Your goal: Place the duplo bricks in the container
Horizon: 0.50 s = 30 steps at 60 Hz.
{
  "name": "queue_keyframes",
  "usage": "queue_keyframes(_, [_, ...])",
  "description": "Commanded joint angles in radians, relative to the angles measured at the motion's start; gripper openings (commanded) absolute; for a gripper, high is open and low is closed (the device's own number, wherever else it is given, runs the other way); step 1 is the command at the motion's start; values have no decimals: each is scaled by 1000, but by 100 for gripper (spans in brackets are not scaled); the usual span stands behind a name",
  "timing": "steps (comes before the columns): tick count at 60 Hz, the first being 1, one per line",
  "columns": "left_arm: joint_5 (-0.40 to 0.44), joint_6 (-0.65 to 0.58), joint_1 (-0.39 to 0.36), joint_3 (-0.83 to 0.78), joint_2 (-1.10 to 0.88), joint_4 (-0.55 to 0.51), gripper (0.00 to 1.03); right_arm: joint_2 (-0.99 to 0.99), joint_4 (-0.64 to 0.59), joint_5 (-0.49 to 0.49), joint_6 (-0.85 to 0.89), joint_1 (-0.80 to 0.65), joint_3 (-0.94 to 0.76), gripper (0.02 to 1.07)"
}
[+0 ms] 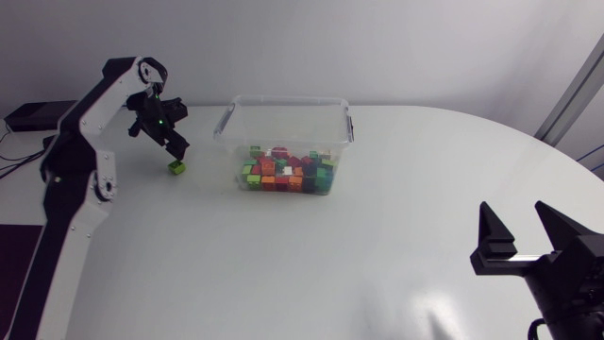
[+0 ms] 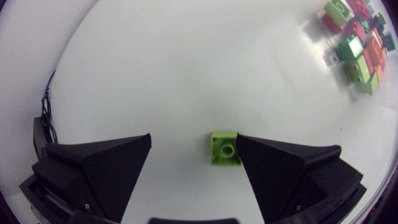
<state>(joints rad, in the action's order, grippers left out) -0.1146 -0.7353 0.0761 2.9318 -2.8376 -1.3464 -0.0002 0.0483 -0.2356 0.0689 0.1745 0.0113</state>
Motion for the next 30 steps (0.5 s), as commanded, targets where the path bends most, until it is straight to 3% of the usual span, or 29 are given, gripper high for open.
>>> queue_keyframes(1, [-25, -44, -2, 487, -255, -135, 90, -4, -8, 1, 17, -3, -16, 103])
queue_keyframes(3, [-25, -44, -6, 501, -264, -157, 89, -4, -8, 1, 17, -3, -16, 103])
queue_keyframes(4, [-22, -27, -7, 492, -253, -160, 80, -4, -8, 1, 17, -3, -16, 103])
queue_keyframes(6, [-3, 2, -6, 481, -229, -149, 60, -4, -8, 1, 17, -3, -16, 103])
queue_keyframes(7, [3, 42, 1, 448, -201, -148, 30, -4, -10, 1, 17, -3, -16, 103])
queue_keyframes(8, [10, 54, 1, 449, -186, -151, 24, -4, -8, 1, 16, -3, -16, 103])
queue_keyframes(14, [38, 100, 8, 360, -91, -138, 22, -4, -8, 7, 17, -3, -16, 103])
queue_keyframes(17, [50, 109, 11, 242, -5, -111, 22, -4, -8, 9, 17, -3, -16, 103])
queue_keyframes(30, [158, 151, 21, 29, 238, -155, 22, -4, -8, 13, 17, -3, -16, 103])
